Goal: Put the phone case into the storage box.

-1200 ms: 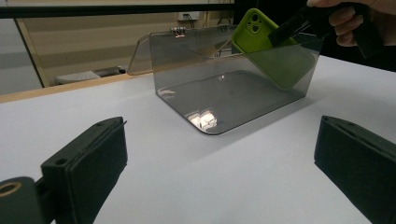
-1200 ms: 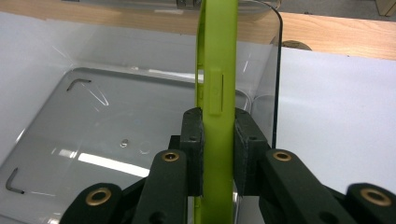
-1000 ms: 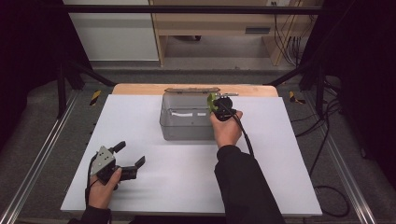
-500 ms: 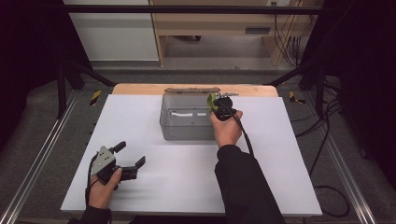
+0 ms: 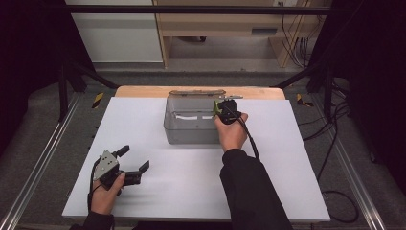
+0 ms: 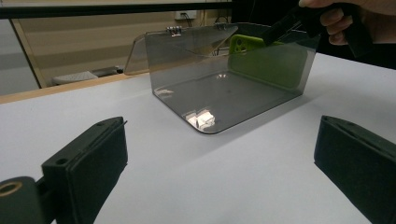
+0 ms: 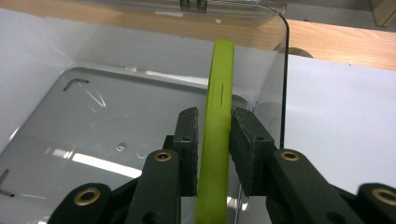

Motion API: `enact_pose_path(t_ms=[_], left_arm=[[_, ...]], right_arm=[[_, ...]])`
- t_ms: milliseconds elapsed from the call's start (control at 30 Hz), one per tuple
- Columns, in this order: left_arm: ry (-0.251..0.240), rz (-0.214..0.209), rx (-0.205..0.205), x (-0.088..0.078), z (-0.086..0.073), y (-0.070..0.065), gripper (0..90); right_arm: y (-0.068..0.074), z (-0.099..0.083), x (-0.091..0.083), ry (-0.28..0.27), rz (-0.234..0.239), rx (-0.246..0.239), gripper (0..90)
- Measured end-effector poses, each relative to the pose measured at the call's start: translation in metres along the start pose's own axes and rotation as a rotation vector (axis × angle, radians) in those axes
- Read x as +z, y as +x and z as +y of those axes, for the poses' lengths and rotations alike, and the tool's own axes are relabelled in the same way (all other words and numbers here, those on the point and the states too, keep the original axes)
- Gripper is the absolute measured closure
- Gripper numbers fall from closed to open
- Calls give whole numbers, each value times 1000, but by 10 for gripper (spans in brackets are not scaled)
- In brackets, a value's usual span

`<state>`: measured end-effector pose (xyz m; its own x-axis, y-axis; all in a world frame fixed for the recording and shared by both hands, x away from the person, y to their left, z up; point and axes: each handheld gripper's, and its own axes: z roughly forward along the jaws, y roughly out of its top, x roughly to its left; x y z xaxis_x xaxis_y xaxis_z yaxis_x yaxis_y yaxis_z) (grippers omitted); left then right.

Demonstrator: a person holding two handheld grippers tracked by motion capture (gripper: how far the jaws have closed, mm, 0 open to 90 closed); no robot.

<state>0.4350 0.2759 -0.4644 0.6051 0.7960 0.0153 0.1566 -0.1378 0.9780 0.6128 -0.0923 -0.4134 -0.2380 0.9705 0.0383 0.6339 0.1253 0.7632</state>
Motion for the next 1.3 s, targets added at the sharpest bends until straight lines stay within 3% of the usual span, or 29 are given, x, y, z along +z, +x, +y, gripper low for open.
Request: enact_pose_path(t_ms=[433,733,1000,1300], left_arm=[[1,-1,3,0,0,0,26],[5,-1,7,1,0,-1,25],[4,4,6,0,0,0,24],[3,10,2,-1,-1,0,23]], right_arm=[[3,1,-4,-11,-2,-7,678],[1,9,-31,-151,24,-46,641],[0,11,-48,-206,53,-53,588],[2,12,-58,-243,59,-61,435]])
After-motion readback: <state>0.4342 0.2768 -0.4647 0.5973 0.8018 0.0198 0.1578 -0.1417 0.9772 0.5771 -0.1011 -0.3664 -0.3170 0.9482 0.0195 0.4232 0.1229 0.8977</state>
